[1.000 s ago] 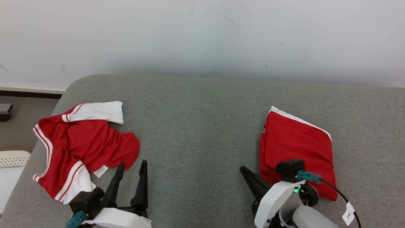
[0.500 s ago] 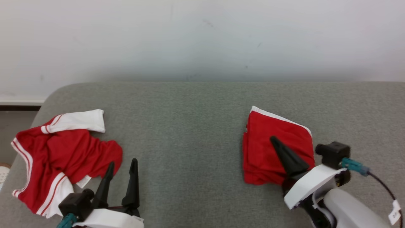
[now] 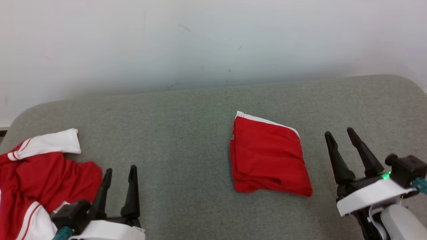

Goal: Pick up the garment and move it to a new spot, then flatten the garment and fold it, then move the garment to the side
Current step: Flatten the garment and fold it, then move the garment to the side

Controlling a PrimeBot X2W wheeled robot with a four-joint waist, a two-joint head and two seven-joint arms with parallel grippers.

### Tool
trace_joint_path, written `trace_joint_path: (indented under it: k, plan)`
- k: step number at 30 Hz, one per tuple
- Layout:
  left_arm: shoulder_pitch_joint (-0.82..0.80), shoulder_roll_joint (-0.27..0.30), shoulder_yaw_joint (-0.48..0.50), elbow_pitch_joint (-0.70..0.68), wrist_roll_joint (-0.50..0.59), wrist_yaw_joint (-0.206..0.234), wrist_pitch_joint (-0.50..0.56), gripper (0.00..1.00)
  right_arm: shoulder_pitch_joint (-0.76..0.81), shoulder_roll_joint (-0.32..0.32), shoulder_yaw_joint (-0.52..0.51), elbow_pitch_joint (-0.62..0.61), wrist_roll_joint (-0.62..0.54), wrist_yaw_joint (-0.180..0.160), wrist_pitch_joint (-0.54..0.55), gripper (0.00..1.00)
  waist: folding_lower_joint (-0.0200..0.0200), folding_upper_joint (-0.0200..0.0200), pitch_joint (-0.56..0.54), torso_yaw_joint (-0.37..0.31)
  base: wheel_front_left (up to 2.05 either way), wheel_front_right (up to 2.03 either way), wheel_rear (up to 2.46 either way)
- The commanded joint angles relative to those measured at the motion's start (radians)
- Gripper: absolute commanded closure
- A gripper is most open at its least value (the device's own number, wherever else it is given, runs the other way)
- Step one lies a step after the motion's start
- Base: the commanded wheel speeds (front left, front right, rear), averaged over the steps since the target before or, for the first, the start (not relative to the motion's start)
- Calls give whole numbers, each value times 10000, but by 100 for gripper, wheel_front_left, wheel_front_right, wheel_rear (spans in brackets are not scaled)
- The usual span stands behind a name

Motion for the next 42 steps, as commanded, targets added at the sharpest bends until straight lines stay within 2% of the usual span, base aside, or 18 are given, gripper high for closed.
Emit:
trace_joint_path:
  k: [1,8,15,27,33,38,40,41,42]
  plan:
    - [135,34,25,-36,89,-28,-2,0,384,104,-250,-124,-209,-23,-22,0,0,0,8,-86,0,0,0]
    - [103,34,-31,10,104,-47,-2,0,1136,475,-1007,-47,-783,-23,91,0,0,0,51,-245,0,0,0]
    - [-278,37,-138,-14,153,-124,-2,0,52,605,-954,1059,-321,-23,1425,0,0,0,502,46,0,0,0]
    - [-795,34,-284,88,126,-229,-2,0,-2292,497,-507,3976,1543,-24,4091,0,0,0,1349,1074,0,0,0]
    - [-936,34,-445,200,7,-242,-4,0,-2477,639,-404,5120,2920,-24,6217,0,0,0,1516,1531,0,0,0]
    - [-956,34,-488,262,-37,-247,-2,0,-2265,734,-179,5281,3653,-24,7129,0,0,0,1522,1686,0,0,0]
    - [-956,36,-489,298,-34,-244,-2,0,-2246,710,-96,5238,3781,-24,7120,55,0,0,1486,1705,0,0,0]
    - [-956,36,-490,309,-31,-234,-2,0,-2250,676,-40,5167,3785,-24,7003,71,0,0,1462,1705,0,0,0]
    - [-956,36,-490,309,-31,-234,-2,0,-2250,676,-40,5167,3785,-24,7003,71,0,0,1462,1705,0,0,0]
